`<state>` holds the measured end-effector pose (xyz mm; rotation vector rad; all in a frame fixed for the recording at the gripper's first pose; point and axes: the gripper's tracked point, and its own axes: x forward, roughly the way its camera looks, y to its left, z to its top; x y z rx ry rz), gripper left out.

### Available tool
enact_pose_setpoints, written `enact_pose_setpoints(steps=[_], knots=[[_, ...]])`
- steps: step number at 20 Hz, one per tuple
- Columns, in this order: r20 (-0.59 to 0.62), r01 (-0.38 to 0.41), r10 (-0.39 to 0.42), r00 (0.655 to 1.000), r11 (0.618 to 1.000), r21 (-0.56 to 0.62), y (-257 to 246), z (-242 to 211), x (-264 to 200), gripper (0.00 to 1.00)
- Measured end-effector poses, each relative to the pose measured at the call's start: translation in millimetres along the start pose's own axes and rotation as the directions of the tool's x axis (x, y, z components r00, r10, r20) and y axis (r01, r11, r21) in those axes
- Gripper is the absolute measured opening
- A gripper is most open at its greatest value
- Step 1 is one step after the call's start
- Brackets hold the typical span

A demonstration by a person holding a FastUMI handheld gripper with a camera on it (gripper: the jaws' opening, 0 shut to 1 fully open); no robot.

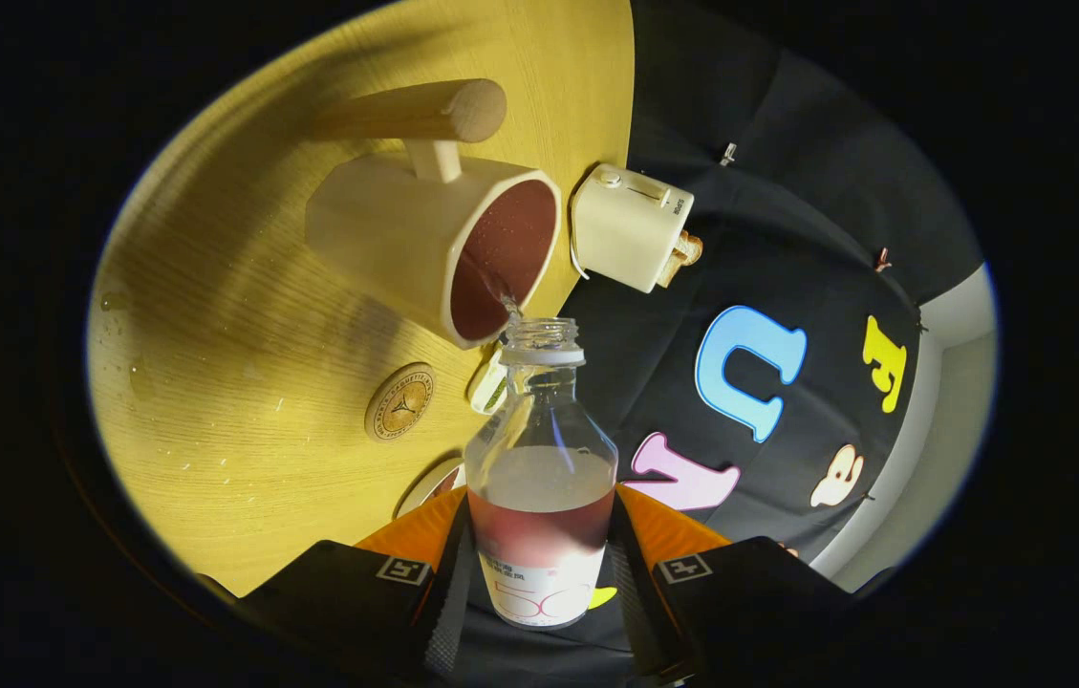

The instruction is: Take the bottle from table, then pour the juice into the cup, finally place the bottle on the coaster

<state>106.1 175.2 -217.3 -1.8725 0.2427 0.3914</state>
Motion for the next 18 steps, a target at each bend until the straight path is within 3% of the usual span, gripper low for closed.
enact_pose_setpoints(steps=[8,18], knots=[[0.041,0.052,-0.049,0.998,0.994,-0.092,-6,7,-1,0.70],[0.113,0.147,-0.123,0.986,0.962,-0.232,-25,15,-3,0.70]])
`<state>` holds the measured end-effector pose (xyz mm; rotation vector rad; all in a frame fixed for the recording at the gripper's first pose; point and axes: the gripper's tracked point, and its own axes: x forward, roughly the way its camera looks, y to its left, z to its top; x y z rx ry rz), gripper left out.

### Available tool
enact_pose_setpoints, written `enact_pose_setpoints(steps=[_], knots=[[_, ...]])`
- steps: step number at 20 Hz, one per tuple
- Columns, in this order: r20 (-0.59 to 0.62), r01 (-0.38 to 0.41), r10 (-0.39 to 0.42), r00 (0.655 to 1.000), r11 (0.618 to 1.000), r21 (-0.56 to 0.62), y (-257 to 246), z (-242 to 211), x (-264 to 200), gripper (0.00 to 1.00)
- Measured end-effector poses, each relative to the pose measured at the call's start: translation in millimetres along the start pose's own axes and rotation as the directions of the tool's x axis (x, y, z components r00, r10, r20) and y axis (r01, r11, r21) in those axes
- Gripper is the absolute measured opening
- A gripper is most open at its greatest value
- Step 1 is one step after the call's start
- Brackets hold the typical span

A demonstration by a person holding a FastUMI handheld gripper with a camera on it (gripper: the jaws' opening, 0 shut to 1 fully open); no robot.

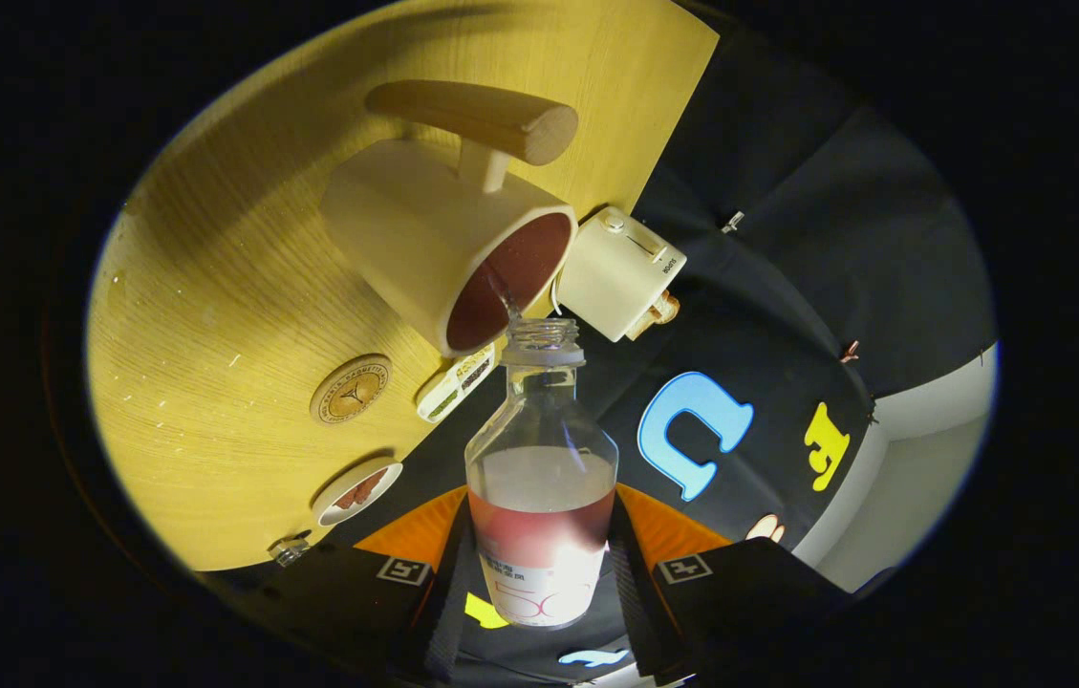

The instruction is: Take the bottle from table, then pour the juice into the cup, finally place the bottle on the coaster

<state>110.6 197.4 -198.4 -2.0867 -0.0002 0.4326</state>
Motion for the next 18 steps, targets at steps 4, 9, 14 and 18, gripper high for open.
enact_pose_setpoints(steps=[4,9,14,18], knots=[[0.003,0.016,-0.016,1.000,1.000,-0.015,-8,0,1,0.71],[0.018,0.028,-0.028,0.999,0.999,-0.038,-10,3,0,0.70],[0.027,0.025,-0.024,0.999,0.999,-0.044,-8,5,-1,0.71],[0.022,0.015,-0.014,1.000,0.999,-0.034,-7,5,1,0.70]])
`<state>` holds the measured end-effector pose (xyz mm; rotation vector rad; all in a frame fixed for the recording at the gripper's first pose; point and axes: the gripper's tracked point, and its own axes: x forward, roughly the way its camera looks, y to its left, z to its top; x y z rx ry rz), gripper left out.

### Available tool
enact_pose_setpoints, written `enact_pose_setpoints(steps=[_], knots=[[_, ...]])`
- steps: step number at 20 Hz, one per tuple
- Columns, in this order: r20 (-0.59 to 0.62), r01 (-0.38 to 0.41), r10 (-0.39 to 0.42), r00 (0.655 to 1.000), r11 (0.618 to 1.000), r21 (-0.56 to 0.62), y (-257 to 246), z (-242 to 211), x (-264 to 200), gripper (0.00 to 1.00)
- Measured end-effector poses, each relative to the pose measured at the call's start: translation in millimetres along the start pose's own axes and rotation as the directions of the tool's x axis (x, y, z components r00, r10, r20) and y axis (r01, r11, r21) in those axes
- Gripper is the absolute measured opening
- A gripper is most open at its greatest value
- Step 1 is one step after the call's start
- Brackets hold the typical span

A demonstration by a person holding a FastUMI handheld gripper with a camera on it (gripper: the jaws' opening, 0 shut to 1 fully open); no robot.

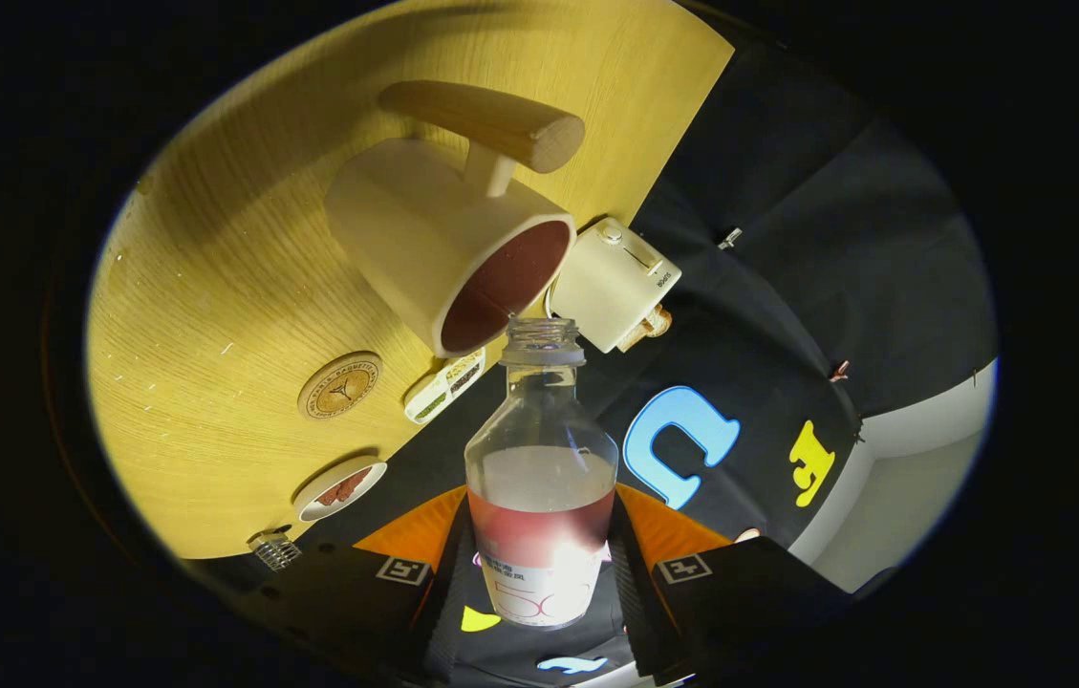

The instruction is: Take the bottle from table, then pour the juice into the cup, finally place the bottle on the coaster

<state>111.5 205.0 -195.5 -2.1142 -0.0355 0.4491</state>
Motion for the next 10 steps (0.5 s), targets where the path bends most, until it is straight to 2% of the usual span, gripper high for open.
enact_pose_setpoints(steps=[3,6,10], knots=[[-0.010,-0.005,0.005,1.000,0.999,0.033,0,-2,-1,0.71],[-0.027,-0.024,0.027,0.999,0.991,0.131,5,-5,-2,0.71],[-0.035,-0.061,0.075,0.997,0.949,0.310,13,-5,-6,0.71]])
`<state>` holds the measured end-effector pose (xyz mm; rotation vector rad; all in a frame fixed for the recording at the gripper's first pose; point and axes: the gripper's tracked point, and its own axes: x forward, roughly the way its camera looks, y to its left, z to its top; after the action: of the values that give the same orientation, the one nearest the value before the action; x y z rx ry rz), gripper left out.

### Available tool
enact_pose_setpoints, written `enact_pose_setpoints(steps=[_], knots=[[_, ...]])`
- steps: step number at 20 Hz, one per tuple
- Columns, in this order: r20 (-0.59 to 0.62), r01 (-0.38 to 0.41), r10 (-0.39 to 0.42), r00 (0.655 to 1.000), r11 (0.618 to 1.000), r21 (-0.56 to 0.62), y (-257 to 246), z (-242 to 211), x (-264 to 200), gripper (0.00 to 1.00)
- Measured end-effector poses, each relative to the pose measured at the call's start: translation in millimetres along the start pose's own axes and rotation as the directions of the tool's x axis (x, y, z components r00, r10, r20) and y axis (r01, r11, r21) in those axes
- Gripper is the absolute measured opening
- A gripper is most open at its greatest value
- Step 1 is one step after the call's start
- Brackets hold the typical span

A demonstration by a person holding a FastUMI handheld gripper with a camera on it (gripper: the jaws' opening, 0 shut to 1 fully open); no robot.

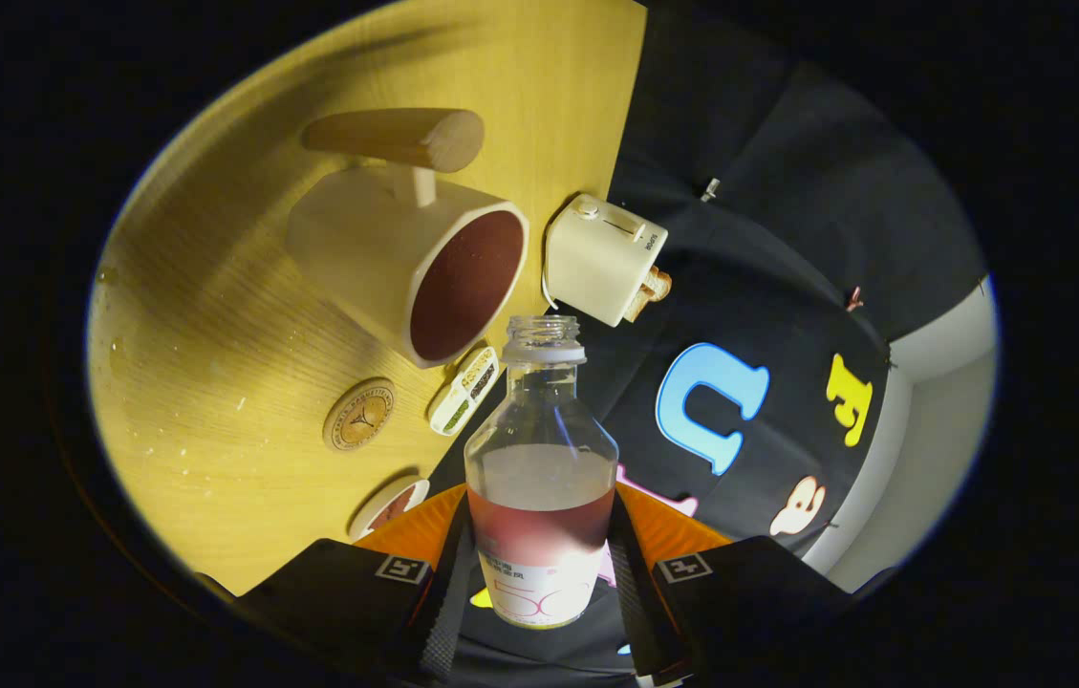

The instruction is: Take the bottle from table, then pour the juice into the cup, finally place the bottle on the coaster

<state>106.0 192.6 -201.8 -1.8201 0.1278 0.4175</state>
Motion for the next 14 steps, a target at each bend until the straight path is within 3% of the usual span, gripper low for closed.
enact_pose_setpoints(steps=[4,7,10,14], knots=[[-0.017,-0.011,0.015,1.000,0.982,0.189,0,-3,-3,0.73],[0.008,0.029,-0.034,0.999,0.937,0.348,-12,0,-10,0.73],[0.085,-0.021,-0.033,0.996,0.824,0.566,-12,15,-12,0.73],[0.115,-0.049,-0.071,0.991,0.604,0.796,-22,16,-18,0.73]])
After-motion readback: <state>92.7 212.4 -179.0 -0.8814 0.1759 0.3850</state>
